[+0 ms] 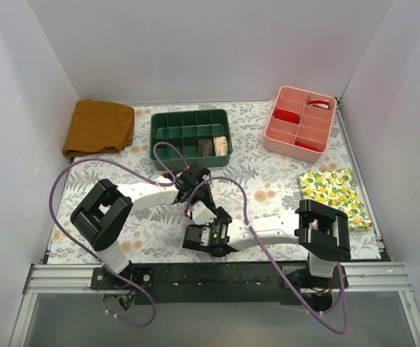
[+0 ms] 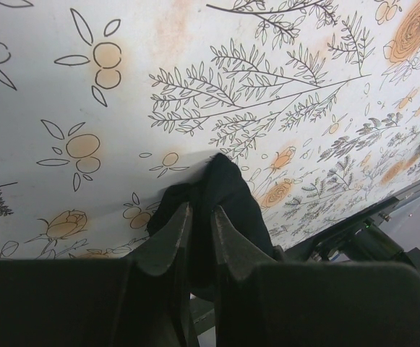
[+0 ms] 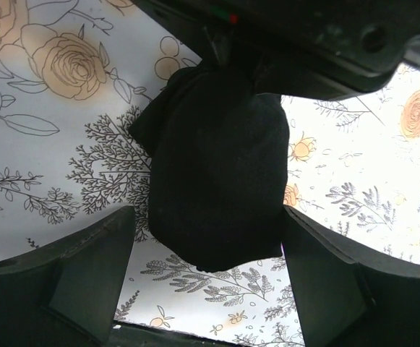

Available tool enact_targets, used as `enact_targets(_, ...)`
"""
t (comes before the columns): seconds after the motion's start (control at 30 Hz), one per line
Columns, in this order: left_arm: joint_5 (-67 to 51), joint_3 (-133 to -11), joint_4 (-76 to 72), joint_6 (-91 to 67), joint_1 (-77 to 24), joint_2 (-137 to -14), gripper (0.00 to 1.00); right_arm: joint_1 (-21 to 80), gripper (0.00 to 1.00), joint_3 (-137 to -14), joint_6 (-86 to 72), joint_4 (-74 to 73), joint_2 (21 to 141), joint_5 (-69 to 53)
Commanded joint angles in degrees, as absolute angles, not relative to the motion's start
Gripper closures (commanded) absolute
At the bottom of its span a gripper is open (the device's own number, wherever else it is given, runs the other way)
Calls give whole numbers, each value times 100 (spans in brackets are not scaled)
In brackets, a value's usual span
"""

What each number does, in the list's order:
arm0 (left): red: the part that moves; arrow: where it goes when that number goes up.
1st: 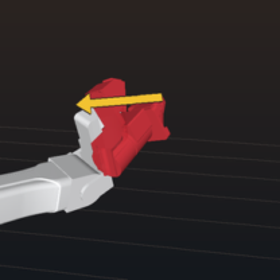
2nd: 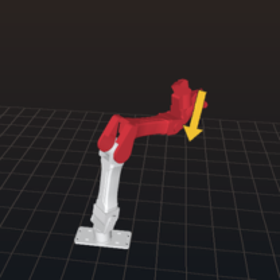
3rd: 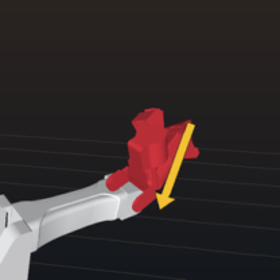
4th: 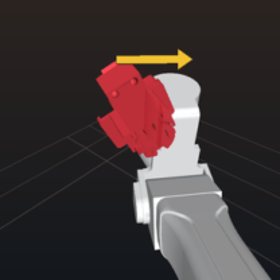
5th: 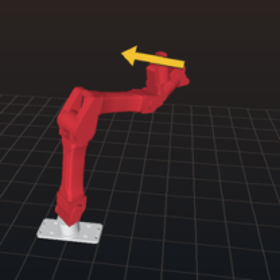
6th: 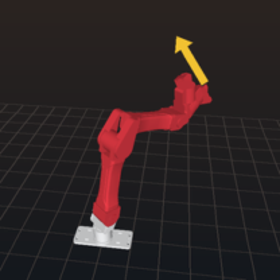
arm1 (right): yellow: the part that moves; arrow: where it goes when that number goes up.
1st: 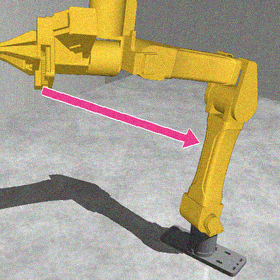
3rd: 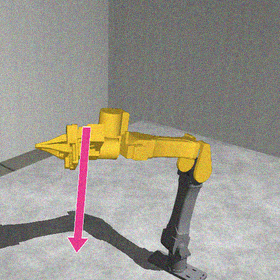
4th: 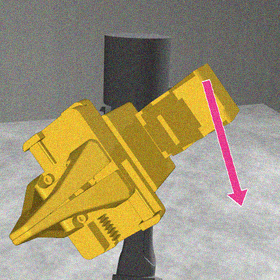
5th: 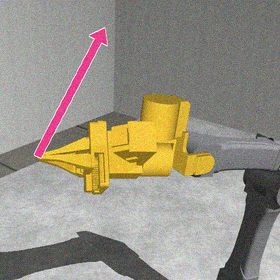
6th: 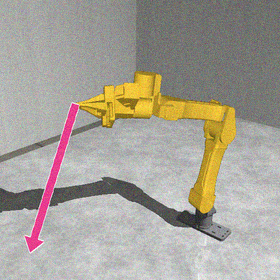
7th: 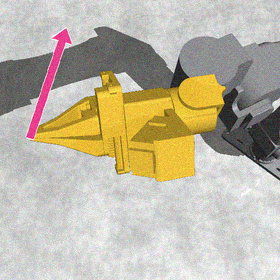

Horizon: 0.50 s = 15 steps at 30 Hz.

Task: Roll the underwear
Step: Pick up the underwear from the center of the board.

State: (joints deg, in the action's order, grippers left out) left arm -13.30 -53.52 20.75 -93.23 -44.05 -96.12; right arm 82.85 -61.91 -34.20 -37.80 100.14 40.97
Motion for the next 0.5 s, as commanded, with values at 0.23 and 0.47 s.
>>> enact_targets(0.23,-1151,-5361,2276,-9246,-4456,-9695,100,8358,14,-6688,-4393,-4684,10661,4710)
enact_targets(0.47,-1143,-5326,2276,-9264,-4456,-9677,100,8358,23,-6311,-4816,-4615,10688,4579)
